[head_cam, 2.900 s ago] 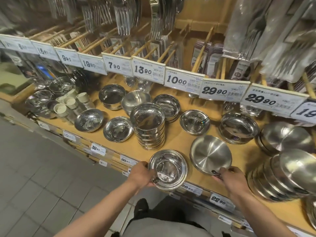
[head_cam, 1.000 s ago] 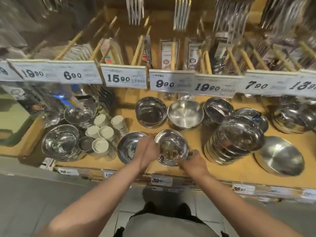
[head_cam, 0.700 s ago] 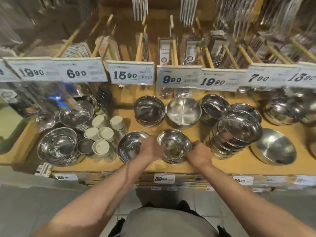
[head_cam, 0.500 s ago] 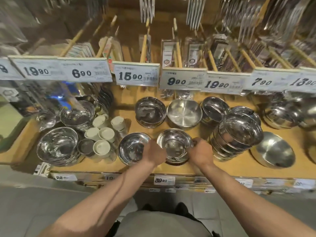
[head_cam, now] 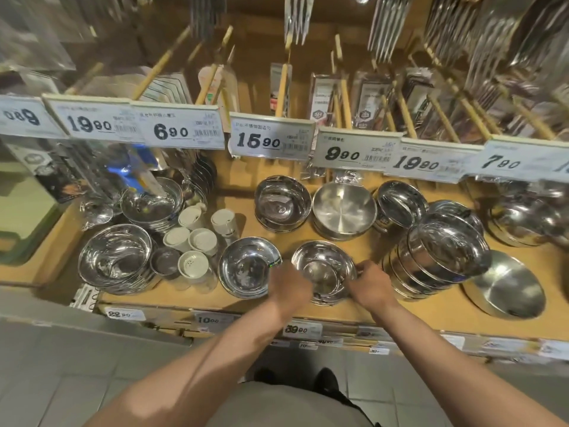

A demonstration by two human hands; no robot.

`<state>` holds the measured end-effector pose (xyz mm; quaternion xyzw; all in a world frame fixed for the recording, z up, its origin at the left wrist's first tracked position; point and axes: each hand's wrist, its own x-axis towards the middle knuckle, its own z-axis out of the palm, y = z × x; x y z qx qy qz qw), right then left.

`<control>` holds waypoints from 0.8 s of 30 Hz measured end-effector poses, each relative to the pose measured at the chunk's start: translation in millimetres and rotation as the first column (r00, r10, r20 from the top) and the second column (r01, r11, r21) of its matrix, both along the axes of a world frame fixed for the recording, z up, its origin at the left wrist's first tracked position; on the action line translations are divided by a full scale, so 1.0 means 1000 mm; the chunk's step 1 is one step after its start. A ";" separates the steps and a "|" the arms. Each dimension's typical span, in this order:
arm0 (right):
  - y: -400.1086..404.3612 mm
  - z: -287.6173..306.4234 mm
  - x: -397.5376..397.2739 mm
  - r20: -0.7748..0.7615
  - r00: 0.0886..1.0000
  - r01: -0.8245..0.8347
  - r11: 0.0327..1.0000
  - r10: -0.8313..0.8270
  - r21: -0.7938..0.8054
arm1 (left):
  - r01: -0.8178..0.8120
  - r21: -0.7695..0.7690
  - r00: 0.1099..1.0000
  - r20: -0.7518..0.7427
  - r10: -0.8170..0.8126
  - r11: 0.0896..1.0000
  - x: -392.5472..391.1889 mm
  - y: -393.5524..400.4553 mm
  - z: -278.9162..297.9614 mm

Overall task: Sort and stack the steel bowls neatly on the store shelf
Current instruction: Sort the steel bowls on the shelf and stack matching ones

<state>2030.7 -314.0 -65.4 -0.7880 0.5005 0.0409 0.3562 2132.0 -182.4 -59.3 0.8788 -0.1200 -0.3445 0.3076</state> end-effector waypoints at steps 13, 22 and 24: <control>-0.004 0.004 0.006 0.149 0.980 0.134 0.991 -0.132 -0.001 | -0.120 -0.123 0.987 -0.122 0.105 0.985 0.020 -0.005 -0.001; -0.006 -0.006 0.002 0.119 0.991 0.055 0.998 -0.055 0.002 | -0.042 -0.017 0.999 -0.016 0.042 0.999 0.013 0.000 -0.005; -0.007 -0.007 0.002 0.113 0.992 0.051 0.999 -0.051 0.003 | -0.061 -0.024 0.998 -0.024 0.060 0.998 0.012 0.000 -0.007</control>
